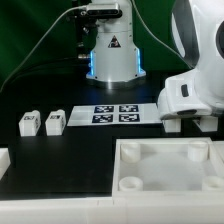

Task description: Assemble one leg

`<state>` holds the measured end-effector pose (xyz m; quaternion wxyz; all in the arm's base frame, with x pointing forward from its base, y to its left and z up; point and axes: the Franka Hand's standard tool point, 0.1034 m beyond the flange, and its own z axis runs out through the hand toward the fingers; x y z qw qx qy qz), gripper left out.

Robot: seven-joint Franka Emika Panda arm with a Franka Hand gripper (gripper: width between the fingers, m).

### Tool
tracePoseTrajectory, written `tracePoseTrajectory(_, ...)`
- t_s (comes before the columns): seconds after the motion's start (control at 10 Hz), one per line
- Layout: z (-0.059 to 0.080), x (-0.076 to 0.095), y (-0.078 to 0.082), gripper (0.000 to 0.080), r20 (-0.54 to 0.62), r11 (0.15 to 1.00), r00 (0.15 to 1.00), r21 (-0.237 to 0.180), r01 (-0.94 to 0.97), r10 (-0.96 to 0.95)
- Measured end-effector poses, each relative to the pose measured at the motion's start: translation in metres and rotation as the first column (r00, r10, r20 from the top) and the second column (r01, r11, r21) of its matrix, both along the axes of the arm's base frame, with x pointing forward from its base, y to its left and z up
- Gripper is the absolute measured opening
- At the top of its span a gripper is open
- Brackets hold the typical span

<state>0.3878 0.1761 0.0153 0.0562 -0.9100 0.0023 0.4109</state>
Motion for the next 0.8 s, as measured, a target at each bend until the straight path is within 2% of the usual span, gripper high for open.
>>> tracePoseTrajectory(0.6,0.0,0.0,0.0,0.0289,0.0,1.0,1.0,0.0,0.0,0.0)
tracePoseTrajectory(0.8,0.0044,0.007,-0.0023,0.029,0.016,1.0,1.0,0.008,-0.006,0.006)
